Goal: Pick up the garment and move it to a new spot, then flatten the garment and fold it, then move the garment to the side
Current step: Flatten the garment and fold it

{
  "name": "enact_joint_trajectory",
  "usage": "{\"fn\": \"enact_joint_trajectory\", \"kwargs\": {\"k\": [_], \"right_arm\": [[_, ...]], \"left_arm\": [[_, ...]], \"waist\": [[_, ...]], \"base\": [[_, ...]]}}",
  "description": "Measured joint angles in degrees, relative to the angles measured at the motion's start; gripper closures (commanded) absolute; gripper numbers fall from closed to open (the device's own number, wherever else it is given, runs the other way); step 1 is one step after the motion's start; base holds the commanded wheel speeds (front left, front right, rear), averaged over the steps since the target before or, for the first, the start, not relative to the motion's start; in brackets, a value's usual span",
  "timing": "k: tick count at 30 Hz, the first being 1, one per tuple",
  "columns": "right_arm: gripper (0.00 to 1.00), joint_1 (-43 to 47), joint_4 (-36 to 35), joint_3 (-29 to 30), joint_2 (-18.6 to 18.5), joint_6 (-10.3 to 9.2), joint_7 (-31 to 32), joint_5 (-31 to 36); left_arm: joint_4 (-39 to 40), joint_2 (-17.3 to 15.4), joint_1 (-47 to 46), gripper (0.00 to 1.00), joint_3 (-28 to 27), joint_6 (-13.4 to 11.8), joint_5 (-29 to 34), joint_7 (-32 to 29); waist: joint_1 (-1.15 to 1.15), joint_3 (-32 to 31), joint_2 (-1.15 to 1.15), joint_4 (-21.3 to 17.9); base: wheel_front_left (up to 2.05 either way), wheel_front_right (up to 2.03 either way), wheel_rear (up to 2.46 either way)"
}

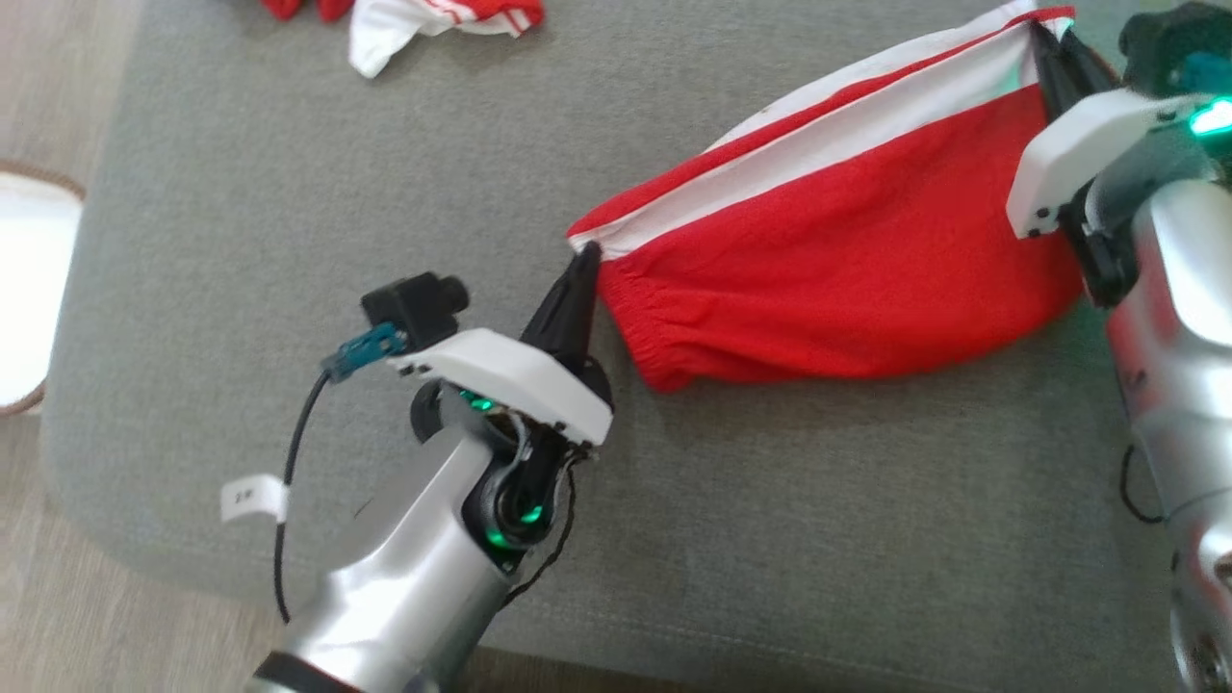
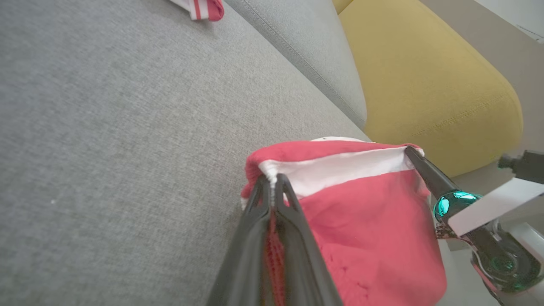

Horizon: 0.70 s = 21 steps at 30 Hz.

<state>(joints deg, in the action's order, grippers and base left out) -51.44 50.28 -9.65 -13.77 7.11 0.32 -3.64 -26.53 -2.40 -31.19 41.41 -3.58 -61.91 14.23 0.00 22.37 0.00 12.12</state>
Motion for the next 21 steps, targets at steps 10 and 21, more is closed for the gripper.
{"fn": "enact_joint_trajectory", "kwargs": {"k": [10, 21], "right_arm": [[0.33, -5.82, 11.11, -3.31, -0.32, 0.0, -3.18, -1.64], [0.0, -9.9, 18.25, -2.63, -1.66, 0.0, -9.65, -0.37]], "left_arm": [[0.97, 0.03, -2.33, 1.0, 1.72, -1.92, 0.14, 0.05], [7.24, 0.05, 1.24, 0.0, -2.81, -2.41, 12.57, 0.07]], "waist": [[0.0, 0.51, 0.0, 1.74], [0.0, -0.93, 0.0, 2.14]], "base": [[0.0, 0.0, 0.0], [0.0, 0.0, 0.0]]}}
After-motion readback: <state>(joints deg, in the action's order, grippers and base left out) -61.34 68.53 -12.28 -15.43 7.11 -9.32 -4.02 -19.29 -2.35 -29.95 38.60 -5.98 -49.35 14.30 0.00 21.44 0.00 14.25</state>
